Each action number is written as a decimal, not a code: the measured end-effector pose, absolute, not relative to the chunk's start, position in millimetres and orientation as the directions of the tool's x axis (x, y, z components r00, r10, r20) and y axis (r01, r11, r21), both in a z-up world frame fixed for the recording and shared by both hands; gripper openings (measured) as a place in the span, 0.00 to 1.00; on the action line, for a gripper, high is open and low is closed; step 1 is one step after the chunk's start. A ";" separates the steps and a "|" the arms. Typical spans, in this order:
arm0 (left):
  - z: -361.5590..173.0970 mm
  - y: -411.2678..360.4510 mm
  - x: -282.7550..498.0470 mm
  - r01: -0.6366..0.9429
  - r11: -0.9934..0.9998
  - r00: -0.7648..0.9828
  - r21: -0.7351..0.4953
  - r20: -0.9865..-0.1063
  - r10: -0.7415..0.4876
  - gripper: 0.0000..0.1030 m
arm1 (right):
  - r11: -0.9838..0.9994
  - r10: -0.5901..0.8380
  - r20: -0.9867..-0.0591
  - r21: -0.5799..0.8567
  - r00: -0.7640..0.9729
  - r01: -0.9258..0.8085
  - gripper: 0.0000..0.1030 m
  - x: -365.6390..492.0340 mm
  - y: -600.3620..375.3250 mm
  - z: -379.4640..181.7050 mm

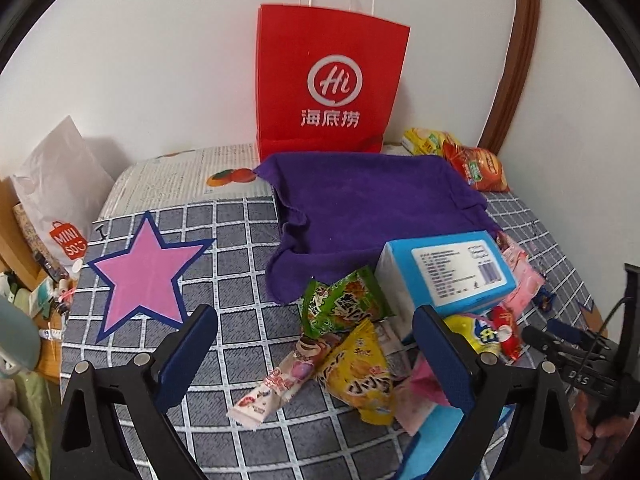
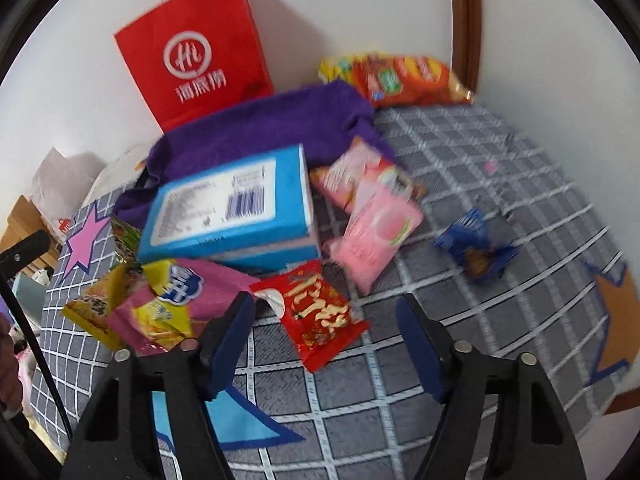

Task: Organize snacks
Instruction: 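Grasp the red candy packet with the right gripper while the left grasps the yellow triangular snack bag, then lift both held snacks and carry them over the purple towel, then open the right gripper to drop the red packet while the left releases the yellow bag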

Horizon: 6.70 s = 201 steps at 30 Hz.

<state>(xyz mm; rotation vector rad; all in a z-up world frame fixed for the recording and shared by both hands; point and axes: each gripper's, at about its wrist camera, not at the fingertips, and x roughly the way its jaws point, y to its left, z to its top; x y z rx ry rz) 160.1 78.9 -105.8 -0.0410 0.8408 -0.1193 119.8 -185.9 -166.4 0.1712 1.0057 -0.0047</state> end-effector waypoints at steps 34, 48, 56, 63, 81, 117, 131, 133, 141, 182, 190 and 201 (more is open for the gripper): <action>-145.5 71.5 162.9 0.173 0.969 0.536 -0.175 -0.809 -0.242 0.90 | 0.996 0.068 -0.811 0.087 0.581 0.005 0.53 118.2 -180.8 -171.2; -168.0 57.1 156.0 0.194 0.964 0.457 -0.183 -0.853 -0.254 0.37 | 0.994 0.104 -0.815 0.108 0.570 -0.027 0.53 113.2 -176.4 -170.1; -145.8 64.3 143.0 0.204 0.965 0.496 -0.166 -0.832 -0.248 0.36 | 0.992 0.123 -0.796 0.109 0.593 -0.060 0.53 107.2 -164.8 -153.8; -117.4 61.3 128.3 0.237 0.950 0.529 -0.202 -0.793 -0.300 0.36 | 0.991 0.136 -0.773 0.109 0.619 -0.081 0.53 98.4 -156.2 -131.1; -52.5 15.9 128.3 0.299 0.930 0.604 -0.215 -0.712 -0.358 0.36 | 0.988 0.152 -0.707 0.125 0.691 -0.090 0.53 98.4 -164.0 -61.7; -50.6 9.9 280.8 0.155 0.979 0.671 -0.135 -0.713 -0.205 0.36 | 0.966 0.250 -0.687 0.126 0.682 -0.228 0.53 273.5 -159.9 -53.3; -80.9 18.8 335.4 0.109 0.987 0.650 -0.116 -0.743 -0.159 0.36 | 0.958 0.262 -0.713 0.108 0.651 -0.267 0.53 352.2 -134.4 -84.9; -88.5 21.8 344.1 0.099 0.987 0.636 -0.125 -0.755 -0.159 0.36 | 0.957 0.264 -0.718 0.108 0.645 -0.271 0.53 359.5 -133.3 -91.3; -115.8 35.7 368.3 0.072 0.985 0.599 -0.155 -0.783 -0.167 0.36 | 0.960 0.244 -0.777 0.110 0.581 -0.257 0.53 389.2 -134.4 -126.5; -160.7 35.8 392.6 0.033 0.991 0.516 -0.131 -0.846 -0.129 0.36 | 0.974 0.129 -0.902 0.038 0.412 -0.223 0.53 428.8 -160.2 -199.1; -163.4 36.7 393.5 0.026 0.991 0.508 -0.132 -0.852 -0.126 0.36 | 0.969 0.144 -0.905 0.047 0.400 -0.242 0.58 430.4 -154.2 -202.2; -164.0 39.7 394.2 0.016 0.990 0.503 -0.139 -0.855 -0.128 0.37 | 0.966 0.184 -0.874 0.077 0.450 -0.246 0.63 420.2 -154.5 -180.5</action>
